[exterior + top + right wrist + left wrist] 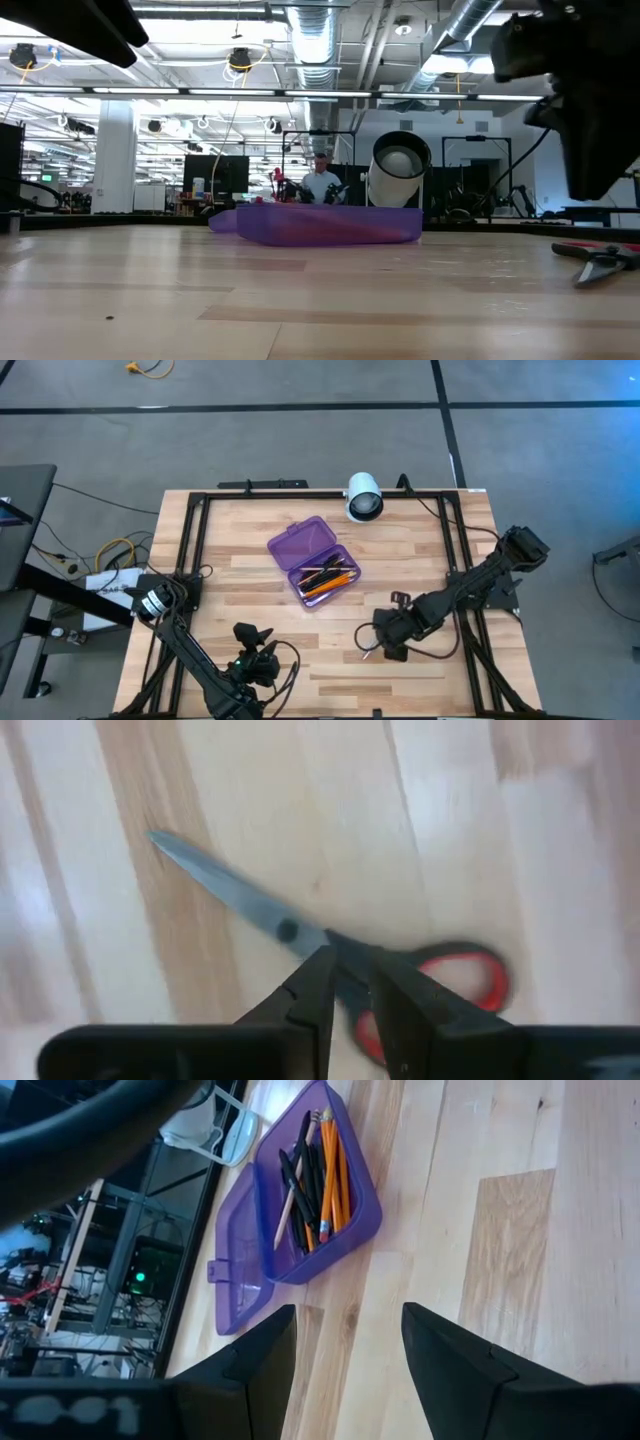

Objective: Pick & place school supplies into a supply box
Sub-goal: Put the black scissors into the purple supply box

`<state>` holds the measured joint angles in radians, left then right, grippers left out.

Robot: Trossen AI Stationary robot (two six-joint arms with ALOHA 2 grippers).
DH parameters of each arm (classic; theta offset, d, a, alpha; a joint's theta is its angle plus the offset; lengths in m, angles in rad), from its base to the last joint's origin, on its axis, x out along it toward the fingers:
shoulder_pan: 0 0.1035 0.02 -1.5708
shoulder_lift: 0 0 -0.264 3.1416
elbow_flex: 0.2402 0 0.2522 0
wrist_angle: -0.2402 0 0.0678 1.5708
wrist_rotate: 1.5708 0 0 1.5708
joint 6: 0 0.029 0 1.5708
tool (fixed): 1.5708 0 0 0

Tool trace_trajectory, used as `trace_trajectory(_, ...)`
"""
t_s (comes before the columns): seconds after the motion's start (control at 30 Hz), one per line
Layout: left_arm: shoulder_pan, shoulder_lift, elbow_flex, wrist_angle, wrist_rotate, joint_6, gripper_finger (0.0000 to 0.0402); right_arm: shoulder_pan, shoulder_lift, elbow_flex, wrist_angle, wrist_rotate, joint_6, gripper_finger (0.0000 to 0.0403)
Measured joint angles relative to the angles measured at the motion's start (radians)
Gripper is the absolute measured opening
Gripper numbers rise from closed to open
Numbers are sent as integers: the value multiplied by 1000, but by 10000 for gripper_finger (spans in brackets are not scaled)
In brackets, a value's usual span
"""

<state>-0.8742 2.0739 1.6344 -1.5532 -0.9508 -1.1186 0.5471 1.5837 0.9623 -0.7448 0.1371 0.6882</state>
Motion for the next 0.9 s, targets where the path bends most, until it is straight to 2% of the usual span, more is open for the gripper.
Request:
trace_trajectory(0.1,0,0,0,0,3,0,176,6,0,7,-43,20,-167,58)
trace_trajectory(0.2,0,0,0,0,3,0,176,25,0,0,-76,97,-326,58)
trace_trajectory(0.3,0,0,0,0,4,-2,176,26,0,-30,-78,123,-422,58)
trace_trajectory(0.63,-1,0,0,0,4,-4,176,35,0,-96,-53,86,-426,58)
trace_trajectory(0.8,-1,0,0,0,3,1,176,70,0,-128,-50,78,-519,58)
trace_trajectory(0.9,-1,0,0,0,2,2,176,82,0,-130,-46,89,-508,63)
